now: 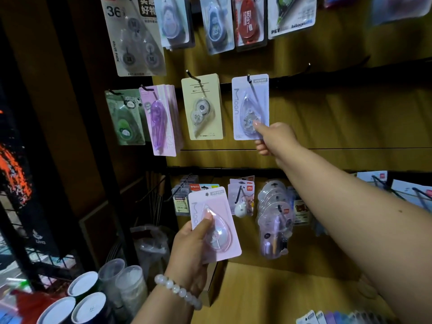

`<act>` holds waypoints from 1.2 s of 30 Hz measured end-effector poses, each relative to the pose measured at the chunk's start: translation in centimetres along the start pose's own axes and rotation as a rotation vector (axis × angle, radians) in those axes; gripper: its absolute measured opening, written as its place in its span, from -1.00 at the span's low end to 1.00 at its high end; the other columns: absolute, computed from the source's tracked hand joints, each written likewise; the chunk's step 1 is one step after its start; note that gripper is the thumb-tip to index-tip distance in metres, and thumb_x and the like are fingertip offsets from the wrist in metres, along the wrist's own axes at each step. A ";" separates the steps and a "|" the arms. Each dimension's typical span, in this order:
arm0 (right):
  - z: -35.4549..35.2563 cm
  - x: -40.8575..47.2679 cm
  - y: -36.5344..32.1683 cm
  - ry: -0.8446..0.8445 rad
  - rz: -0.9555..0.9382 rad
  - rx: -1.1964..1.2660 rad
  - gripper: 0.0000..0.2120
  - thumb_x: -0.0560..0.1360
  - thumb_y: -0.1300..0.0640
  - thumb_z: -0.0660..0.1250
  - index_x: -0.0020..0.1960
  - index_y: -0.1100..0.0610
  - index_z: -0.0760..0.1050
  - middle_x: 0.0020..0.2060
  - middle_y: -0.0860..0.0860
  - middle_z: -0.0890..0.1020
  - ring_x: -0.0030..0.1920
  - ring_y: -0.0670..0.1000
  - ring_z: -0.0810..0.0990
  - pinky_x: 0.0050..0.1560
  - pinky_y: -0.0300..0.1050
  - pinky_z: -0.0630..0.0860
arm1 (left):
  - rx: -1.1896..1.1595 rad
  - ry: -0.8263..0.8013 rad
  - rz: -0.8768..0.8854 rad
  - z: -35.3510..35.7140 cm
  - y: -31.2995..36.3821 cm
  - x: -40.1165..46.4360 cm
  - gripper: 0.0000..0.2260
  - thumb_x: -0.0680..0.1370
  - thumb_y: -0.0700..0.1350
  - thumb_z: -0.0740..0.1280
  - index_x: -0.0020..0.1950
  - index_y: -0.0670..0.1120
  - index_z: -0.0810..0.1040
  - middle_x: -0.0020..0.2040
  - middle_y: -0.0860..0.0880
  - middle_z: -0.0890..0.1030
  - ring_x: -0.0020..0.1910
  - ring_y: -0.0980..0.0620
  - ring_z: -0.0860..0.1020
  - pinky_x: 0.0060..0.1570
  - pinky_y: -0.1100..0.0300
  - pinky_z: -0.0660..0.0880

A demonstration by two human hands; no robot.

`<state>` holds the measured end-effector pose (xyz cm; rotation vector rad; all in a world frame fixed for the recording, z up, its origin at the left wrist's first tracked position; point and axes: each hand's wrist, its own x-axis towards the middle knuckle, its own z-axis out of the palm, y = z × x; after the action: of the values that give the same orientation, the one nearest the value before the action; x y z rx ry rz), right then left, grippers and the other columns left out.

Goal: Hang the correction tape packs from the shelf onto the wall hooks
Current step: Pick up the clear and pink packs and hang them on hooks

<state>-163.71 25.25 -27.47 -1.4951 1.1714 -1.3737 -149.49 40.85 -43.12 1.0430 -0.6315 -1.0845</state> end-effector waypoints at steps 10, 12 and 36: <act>0.4 -10.4 7.3 -0.343 0.126 -0.112 -0.73 0.52 -0.09 0.31 -0.18 0.11 0.45 -0.34 0.03 0.52 -0.40 -0.04 0.43 -0.46 -0.22 0.33 | -0.030 -0.012 0.012 1.1 0.0 -0.7 -0.70 0.55 -0.05 0.35 0.18 -0.22 0.60 0.03 -0.22 0.68 0.00 -0.22 0.63 0.11 -0.22 0.53; 0.8 -12.1 8.5 -0.464 0.162 -0.148 -0.68 0.50 -0.12 0.33 -0.12 0.16 0.50 -0.29 0.06 0.55 -0.35 -0.03 0.47 -0.42 -0.21 0.36 | -0.021 -0.011 0.011 1.4 0.0 -0.8 -0.69 0.57 -0.02 0.32 0.18 -0.22 0.60 0.05 -0.23 0.69 0.03 -0.24 0.65 0.15 -0.22 0.53; -3.4 -9.1 0.4 -0.242 -0.121 0.183 -0.41 0.37 -0.02 0.45 0.12 0.45 0.45 0.06 0.37 0.60 0.11 0.40 0.55 0.20 0.35 0.44 | 0.517 0.109 0.308 0.7 -0.3 -0.9 -0.85 0.55 -0.25 0.29 -0.21 -0.11 0.54 -0.46 0.02 0.49 -0.44 0.04 0.41 -0.30 0.13 0.38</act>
<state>-167.05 34.00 -29.99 -1.5690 0.7958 -1.2985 -150.52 41.36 -43.04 1.3811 -0.9773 -0.5993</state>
